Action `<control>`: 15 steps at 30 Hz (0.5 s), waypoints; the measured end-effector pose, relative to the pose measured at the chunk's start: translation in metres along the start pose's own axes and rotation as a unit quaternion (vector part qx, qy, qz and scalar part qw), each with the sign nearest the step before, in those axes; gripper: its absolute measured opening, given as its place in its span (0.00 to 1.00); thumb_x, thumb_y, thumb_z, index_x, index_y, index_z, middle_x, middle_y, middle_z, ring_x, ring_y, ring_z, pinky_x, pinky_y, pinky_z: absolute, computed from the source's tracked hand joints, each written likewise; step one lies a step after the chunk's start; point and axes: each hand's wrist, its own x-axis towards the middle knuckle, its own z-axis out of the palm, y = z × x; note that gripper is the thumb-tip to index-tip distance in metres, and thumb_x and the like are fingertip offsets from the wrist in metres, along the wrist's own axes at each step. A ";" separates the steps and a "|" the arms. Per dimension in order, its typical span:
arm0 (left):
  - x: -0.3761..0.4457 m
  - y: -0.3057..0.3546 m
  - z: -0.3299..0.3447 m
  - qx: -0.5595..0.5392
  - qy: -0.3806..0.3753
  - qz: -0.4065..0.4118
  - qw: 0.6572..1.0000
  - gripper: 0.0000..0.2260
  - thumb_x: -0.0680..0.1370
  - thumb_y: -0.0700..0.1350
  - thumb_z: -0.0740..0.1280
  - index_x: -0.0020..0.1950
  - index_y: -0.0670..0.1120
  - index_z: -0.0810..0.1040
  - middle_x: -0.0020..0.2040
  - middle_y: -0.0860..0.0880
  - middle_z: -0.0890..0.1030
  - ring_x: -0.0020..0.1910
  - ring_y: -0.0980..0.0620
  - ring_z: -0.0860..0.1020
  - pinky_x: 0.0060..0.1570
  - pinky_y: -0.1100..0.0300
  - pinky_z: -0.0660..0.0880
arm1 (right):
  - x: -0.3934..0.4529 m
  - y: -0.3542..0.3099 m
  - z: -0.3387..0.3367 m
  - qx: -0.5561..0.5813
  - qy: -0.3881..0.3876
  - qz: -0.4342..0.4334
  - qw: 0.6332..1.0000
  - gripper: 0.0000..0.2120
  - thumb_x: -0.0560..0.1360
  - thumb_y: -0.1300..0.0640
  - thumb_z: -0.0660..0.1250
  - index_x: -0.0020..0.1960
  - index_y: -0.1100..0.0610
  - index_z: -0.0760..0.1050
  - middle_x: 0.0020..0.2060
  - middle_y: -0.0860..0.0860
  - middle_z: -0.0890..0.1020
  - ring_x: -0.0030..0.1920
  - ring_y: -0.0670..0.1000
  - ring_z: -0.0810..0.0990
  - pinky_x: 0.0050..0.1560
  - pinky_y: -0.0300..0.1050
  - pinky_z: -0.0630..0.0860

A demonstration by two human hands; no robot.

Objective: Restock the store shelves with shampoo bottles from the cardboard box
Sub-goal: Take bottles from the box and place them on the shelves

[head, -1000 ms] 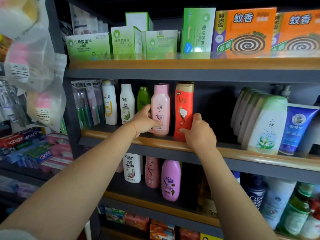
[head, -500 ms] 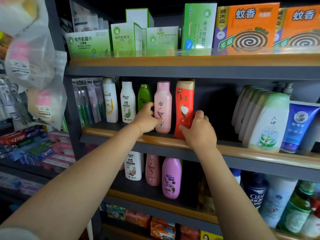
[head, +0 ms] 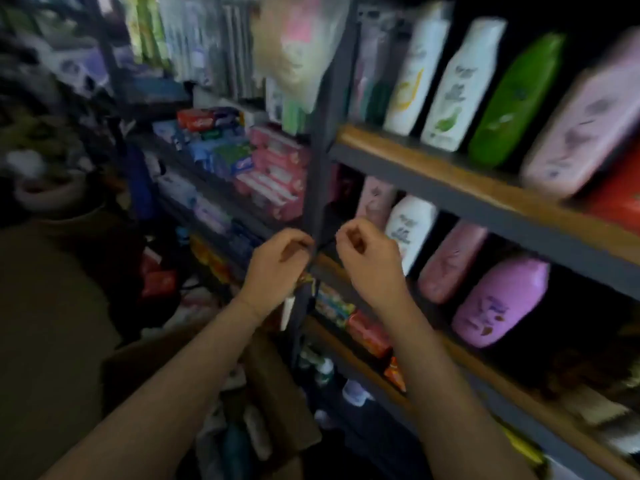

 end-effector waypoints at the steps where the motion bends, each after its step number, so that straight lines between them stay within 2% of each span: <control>1: -0.017 -0.046 -0.017 0.006 0.017 -0.062 0.998 0.12 0.80 0.36 0.65 0.47 0.54 0.78 0.44 0.49 0.81 0.43 0.48 0.80 0.48 0.46 0.80 | -0.008 0.015 0.037 0.011 -0.060 0.037 0.997 0.05 0.79 0.58 0.65 0.44 0.57 0.75 0.34 0.46 0.78 0.35 0.42 0.76 0.37 0.35 0.70; 3: -0.061 -0.133 -0.051 0.018 0.069 -0.184 0.980 0.13 0.79 0.34 0.64 0.46 0.52 0.77 0.43 0.47 0.79 0.44 0.43 0.79 0.47 0.45 0.79 | -0.036 0.047 0.113 0.019 -0.181 0.130 0.975 0.07 0.79 0.57 0.64 0.44 0.57 0.75 0.37 0.52 0.80 0.37 0.51 0.79 0.39 0.42 0.73; 5: -0.111 -0.196 -0.080 0.054 0.110 -0.294 0.948 0.07 0.79 0.36 0.65 0.48 0.49 0.78 0.49 0.46 0.80 0.50 0.44 0.79 0.47 0.57 0.74 | -0.074 0.078 0.185 0.032 -0.290 0.229 0.928 0.07 0.79 0.57 0.62 0.44 0.56 0.76 0.35 0.55 0.81 0.33 0.53 0.79 0.36 0.47 0.74; 6: -0.135 -0.225 -0.093 0.095 0.138 -0.329 0.929 0.05 0.79 0.39 0.66 0.52 0.46 0.80 0.52 0.45 0.80 0.52 0.44 0.78 0.49 0.58 0.72 | -0.095 0.091 0.218 0.034 -0.333 0.262 0.905 0.07 0.78 0.58 0.62 0.42 0.53 0.76 0.34 0.54 0.81 0.31 0.53 0.78 0.34 0.46 0.74; 8: -0.175 -0.277 -0.110 0.199 0.188 -0.362 0.891 0.12 0.76 0.42 0.68 0.58 0.41 0.80 0.57 0.39 0.79 0.58 0.39 0.76 0.57 0.52 0.71 | -0.137 0.112 0.276 0.022 -0.403 0.308 0.862 0.10 0.78 0.58 0.62 0.40 0.51 0.76 0.35 0.52 0.81 0.31 0.50 0.78 0.31 0.44 0.74; 10: -0.206 -0.313 -0.119 0.238 0.202 -0.408 0.858 0.23 0.74 0.43 0.71 0.68 0.40 0.73 0.65 0.37 0.73 0.67 0.36 0.69 0.67 0.47 0.64 | -0.175 0.127 0.323 0.014 -0.460 0.357 0.813 0.10 0.80 0.57 0.62 0.41 0.52 0.76 0.40 0.53 0.81 0.35 0.51 0.79 0.33 0.43 0.75; 13: -0.226 -0.344 -0.127 0.170 0.187 -0.457 0.853 0.33 0.77 0.47 0.71 0.78 0.45 0.61 0.74 0.42 0.66 0.74 0.41 0.62 0.73 0.46 0.61 | -0.217 0.138 0.373 -0.011 -0.517 0.392 0.761 0.09 0.82 0.57 0.60 0.45 0.57 0.76 0.43 0.56 0.80 0.39 0.52 0.80 0.36 0.45 0.77; 15: -0.226 -0.359 -0.130 0.099 0.184 -0.462 0.862 0.34 0.77 0.51 0.69 0.79 0.50 0.58 0.75 0.46 0.67 0.73 0.45 0.66 0.72 0.45 0.66 | -0.232 0.143 0.397 -0.015 -0.528 0.422 0.737 0.09 0.83 0.58 0.58 0.51 0.60 0.75 0.43 0.56 0.79 0.37 0.51 0.79 0.34 0.41 0.75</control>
